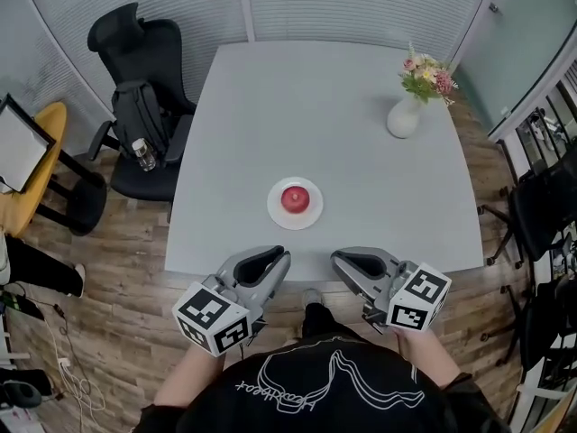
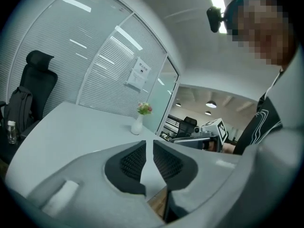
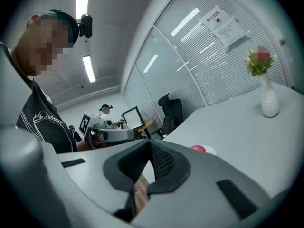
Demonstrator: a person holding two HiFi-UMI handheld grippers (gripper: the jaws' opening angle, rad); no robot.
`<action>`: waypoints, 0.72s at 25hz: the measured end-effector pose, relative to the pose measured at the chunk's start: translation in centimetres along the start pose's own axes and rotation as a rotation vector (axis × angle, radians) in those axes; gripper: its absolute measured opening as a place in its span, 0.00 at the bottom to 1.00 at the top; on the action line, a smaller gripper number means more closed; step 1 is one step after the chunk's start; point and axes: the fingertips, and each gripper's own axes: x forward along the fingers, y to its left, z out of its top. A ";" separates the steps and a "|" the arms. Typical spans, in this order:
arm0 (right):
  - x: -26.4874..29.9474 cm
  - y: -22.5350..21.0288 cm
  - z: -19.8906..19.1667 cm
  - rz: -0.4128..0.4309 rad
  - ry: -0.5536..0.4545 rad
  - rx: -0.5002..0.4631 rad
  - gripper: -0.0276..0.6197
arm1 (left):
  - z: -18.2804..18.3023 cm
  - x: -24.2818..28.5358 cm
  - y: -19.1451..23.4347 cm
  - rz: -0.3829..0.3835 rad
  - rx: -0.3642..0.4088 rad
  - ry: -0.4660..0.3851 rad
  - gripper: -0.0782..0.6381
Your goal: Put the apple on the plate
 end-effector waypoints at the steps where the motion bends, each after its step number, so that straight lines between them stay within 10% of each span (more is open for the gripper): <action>1: -0.1 0.5 0.0 0.004 -0.001 -0.005 0.06 | 0.0 -0.4 -0.6 -0.015 -0.001 0.000 0.18; 18: -0.4 5.7 -0.6 0.039 0.026 -0.105 0.06 | -0.1 -3.7 -5.7 -0.090 0.049 0.000 0.14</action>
